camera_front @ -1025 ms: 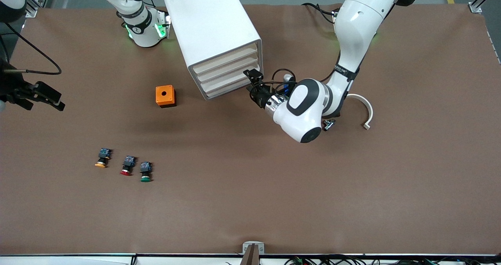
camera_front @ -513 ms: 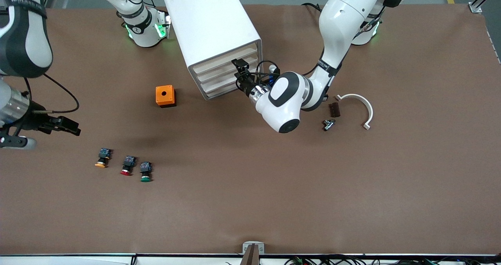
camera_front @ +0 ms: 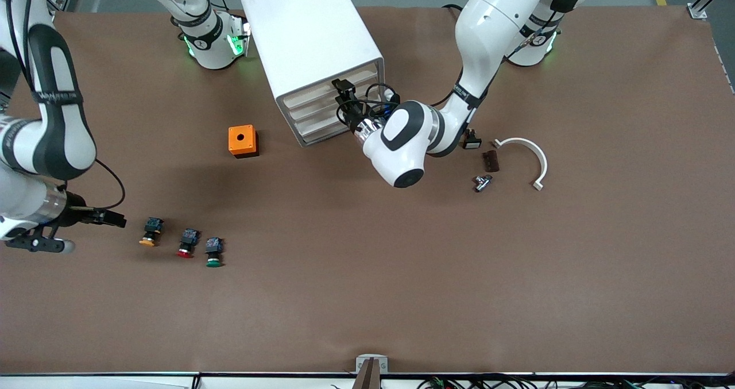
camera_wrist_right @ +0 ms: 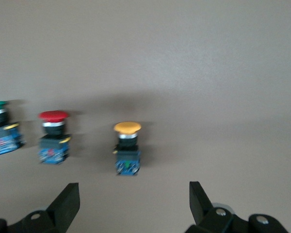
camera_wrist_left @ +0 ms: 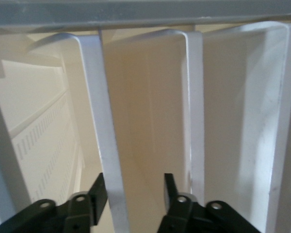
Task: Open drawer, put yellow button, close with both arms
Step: 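Pull the drawer open with the left gripper while the right gripper grasps the yellow button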
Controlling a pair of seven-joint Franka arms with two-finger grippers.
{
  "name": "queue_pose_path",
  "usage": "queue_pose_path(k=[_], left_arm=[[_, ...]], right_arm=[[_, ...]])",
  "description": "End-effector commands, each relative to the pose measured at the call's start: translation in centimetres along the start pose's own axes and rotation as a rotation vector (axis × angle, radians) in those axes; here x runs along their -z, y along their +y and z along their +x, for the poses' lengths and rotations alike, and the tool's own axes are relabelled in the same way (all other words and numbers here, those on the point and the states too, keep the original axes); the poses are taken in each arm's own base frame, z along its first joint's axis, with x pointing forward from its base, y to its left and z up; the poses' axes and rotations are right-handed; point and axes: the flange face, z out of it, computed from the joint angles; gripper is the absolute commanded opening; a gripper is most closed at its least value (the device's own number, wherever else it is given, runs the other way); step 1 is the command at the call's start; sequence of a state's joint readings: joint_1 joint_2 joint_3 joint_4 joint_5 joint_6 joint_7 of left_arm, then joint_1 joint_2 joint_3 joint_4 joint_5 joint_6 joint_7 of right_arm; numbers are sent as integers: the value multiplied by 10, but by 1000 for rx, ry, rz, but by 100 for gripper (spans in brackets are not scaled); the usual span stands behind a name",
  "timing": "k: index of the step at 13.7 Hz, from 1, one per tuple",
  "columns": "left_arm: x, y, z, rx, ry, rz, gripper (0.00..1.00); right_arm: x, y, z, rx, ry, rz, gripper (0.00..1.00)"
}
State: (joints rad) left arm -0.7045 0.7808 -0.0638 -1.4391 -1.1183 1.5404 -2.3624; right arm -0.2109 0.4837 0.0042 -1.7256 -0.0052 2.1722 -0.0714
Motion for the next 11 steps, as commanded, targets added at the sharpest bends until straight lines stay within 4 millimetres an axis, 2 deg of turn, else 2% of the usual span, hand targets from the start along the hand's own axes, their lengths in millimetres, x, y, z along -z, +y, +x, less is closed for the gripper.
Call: queue_pose_path(k=[1,2,3,5,8,11], left_arm=[[7,0,-5,15,-18,19,15],[13,2,-3,17,-25,16,11],[24,4,-2,18,-43,11,2],[53,3,-1,11,-83,1,0],[81,11,5,12,-120,-16,0],[120,28,14,17,-179,-38,0]], right_arm=[[-46,-4,7,16,-26,10,100],[-63,-8,7,17,-34,14,100],[-73,-12,7,22,-43,15,100],[-88,-18,4,29,-66,17,100],[-100,-23,0,31,-72,15,100],[-113,-24,0,34,-71,17,97]])
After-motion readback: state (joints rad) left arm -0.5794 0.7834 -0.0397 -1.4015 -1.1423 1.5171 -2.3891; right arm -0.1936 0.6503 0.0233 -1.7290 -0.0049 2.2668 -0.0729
